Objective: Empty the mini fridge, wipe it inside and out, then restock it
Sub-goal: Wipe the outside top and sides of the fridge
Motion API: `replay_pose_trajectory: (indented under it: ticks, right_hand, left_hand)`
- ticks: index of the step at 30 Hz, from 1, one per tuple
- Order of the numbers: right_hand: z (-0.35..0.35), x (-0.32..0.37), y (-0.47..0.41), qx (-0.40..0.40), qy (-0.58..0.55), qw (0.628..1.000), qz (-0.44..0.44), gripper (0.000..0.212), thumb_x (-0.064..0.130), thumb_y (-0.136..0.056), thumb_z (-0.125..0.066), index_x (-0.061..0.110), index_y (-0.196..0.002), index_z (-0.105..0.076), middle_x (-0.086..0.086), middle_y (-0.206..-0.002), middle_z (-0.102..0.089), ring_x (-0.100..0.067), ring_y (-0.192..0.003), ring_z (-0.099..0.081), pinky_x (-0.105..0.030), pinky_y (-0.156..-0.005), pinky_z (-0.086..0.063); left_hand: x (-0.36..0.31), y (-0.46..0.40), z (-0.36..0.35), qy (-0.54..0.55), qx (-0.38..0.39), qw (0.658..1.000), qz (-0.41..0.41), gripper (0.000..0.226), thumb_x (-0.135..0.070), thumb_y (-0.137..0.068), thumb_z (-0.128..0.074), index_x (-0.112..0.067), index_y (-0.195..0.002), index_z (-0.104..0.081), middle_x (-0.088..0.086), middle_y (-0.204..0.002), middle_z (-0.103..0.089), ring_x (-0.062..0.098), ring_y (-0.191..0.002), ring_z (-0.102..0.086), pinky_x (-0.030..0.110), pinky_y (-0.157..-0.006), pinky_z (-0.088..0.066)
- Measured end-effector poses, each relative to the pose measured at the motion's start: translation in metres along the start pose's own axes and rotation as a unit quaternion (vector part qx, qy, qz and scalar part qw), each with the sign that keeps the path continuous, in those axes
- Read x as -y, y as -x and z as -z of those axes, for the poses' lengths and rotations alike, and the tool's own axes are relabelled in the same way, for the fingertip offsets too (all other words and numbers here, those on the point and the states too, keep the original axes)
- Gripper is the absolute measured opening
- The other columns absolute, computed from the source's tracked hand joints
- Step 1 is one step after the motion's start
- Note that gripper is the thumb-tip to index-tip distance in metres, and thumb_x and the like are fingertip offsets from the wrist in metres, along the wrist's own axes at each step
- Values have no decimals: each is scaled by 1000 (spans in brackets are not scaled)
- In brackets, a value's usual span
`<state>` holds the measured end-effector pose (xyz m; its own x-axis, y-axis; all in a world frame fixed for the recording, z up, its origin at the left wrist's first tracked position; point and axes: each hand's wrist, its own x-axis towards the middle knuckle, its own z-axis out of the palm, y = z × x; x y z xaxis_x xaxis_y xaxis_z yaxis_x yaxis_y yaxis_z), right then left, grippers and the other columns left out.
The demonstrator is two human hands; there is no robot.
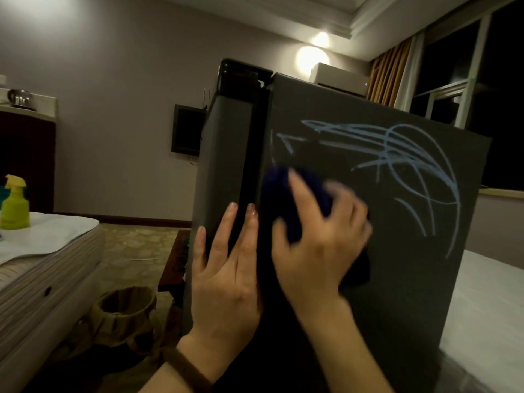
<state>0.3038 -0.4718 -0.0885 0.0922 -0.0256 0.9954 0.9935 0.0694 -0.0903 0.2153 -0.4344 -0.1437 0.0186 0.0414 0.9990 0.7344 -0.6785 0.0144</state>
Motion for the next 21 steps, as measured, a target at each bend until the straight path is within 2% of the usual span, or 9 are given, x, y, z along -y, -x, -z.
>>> replay_pose_trajectory:
  ticks: [2,4,8,12,17,19,21]
  right_hand:
    - [-6,6,-45,-26,-12,999,16,60,35,-80,-51,31,-137,-34,-11,-119,-45,-32,-105,-46,-52,-82,-43]
    - [-6,4,-57,-16,-4,999,47,56,35,-84,-54,31,-137,-38,-14,-119,-48,-32,-105,-47,-50,-81,-44]
    - [4,-5,7,34,23,998,52,45,43,-85,-47,34,-129,-44,-6,-116,-41,-29,-102,-47,-46,-77,-45]
    - [11,-5,49,43,47,998,0,44,46,-80,-47,35,-123,-47,-5,-103,-47,-25,-90,-48,-43,-70,-46]
    - [-5,12,-35,-31,15,999,-21,43,45,-83,-51,27,-121,-57,-12,-106,-57,-31,-93,-54,-47,-75,-47]
    - [-10,16,-71,-59,13,997,-48,44,46,-82,-50,26,-120,-60,-12,-107,-57,-32,-95,-55,-48,-75,-47]
    - [-11,15,-77,-54,15,997,-49,45,45,-83,-49,26,-123,-58,-12,-110,-56,-33,-97,-54,-50,-76,-48]
  left_hand:
    - [-4,-1,2,31,-8,999,14,52,-40,-101,-16,-3,-134,-30,8,-135,-42,20,-134,-29,43,-112,-16]
    - [-5,0,2,57,-19,998,28,53,-41,-102,-14,-1,-135,-27,7,-139,-40,13,-137,-25,41,-112,-18]
    - [1,3,-3,41,-19,999,24,49,-31,-101,-17,2,-135,-29,6,-145,-32,9,-141,-18,37,-115,-16]
    - [2,2,-2,26,-3,1000,16,46,-28,-100,-19,0,-136,-30,9,-138,-42,9,-141,-19,37,-115,-15]
    - [2,2,-2,34,-8,999,9,48,-34,-100,-23,-4,-135,-31,7,-136,-45,9,-141,-18,40,-114,-16]
    - [2,3,-2,35,-6,999,6,50,-28,-93,-37,-6,-137,-29,5,-139,-43,10,-141,-18,41,-114,-15]
    - [3,3,-2,32,1,999,0,61,-27,-84,-44,-7,-139,-27,1,-144,-35,11,-142,-16,41,-115,-14]
